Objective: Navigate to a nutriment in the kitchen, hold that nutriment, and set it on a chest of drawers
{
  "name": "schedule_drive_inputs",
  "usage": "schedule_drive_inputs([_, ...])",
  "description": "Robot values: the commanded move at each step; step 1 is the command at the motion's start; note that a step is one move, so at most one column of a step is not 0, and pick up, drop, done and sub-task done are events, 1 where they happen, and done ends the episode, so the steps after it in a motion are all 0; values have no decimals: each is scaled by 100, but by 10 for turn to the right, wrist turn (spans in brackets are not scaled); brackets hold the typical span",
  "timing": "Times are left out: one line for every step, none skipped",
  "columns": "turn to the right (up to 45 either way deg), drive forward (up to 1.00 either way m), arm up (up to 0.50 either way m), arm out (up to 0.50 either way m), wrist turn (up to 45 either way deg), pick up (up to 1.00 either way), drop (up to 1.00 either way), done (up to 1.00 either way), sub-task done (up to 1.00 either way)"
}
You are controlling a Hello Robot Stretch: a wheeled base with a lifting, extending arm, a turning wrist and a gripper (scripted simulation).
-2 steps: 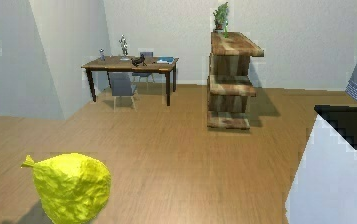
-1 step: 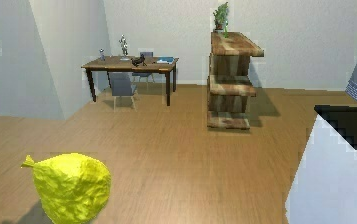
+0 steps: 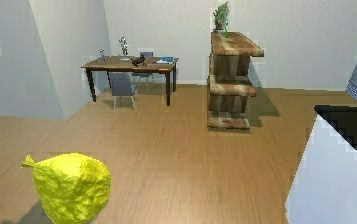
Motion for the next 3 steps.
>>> schedule_drive_inputs([0, 0, 0, 0, -450, 0, 0, 0, 0])
schedule_drive_inputs([0, 0, 0, 0, -450, 0, 0, 0, 0])
schedule_drive_inputs([0, 0, 0, 0, -120, 0, 0, 0, 0])
